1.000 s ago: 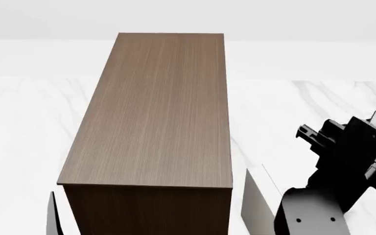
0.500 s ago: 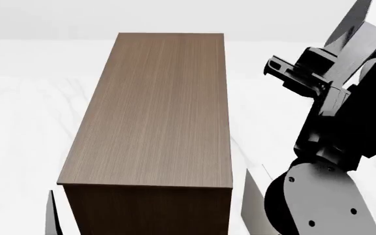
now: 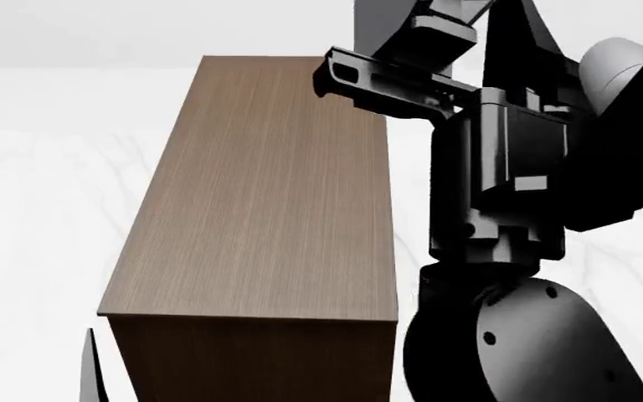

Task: Pick up the book in the middle and place it on the cabinet shelf.

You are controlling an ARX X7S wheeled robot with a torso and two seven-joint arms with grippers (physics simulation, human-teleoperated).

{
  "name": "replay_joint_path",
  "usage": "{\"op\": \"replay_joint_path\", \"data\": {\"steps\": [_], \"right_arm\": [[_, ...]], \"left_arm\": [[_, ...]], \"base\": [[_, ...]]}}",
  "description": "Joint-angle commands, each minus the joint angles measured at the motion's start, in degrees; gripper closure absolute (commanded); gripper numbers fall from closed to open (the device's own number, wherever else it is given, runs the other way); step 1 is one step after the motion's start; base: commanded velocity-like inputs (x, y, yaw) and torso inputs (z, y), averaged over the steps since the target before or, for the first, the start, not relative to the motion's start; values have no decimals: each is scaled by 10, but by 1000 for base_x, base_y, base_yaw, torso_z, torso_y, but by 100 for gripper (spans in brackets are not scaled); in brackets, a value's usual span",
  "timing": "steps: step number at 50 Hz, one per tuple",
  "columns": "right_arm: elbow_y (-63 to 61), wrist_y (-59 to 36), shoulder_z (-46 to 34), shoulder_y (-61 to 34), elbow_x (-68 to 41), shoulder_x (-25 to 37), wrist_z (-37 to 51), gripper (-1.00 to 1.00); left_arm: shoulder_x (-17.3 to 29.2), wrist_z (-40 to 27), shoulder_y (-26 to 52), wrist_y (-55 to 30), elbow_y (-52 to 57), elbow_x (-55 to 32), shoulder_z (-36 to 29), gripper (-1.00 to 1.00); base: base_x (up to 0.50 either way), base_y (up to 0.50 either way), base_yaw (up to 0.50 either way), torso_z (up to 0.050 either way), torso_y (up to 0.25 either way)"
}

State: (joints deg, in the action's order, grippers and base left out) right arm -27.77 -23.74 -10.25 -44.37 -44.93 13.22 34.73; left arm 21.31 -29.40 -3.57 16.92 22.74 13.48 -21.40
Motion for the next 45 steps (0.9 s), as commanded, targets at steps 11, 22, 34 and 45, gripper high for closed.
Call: {"op": "replay_joint_path", "data": {"steps": [11, 22, 34, 45], "right_arm": [[-9, -10, -16, -45, -42, -40, -43, 100], [28, -22, 22, -55, -167, -77, -8, 100], [78, 5, 33, -57, -239, -117, 31, 100], [90, 26, 16, -59, -280, -114, 73, 100]], "left_arm": [[-6, 5, -1, 2, 2, 0, 13, -100], [-5, 4, 0, 2, 0, -3, 11, -100], [-2, 3, 1, 4, -3, -9, 10, -100], [0, 1, -1, 2, 1, -8, 8, -100]], "base": [[0, 0, 0, 0, 1], [0, 0, 0, 0, 2], [0, 0, 0, 0, 1], [0, 0, 0, 0, 2]]}}
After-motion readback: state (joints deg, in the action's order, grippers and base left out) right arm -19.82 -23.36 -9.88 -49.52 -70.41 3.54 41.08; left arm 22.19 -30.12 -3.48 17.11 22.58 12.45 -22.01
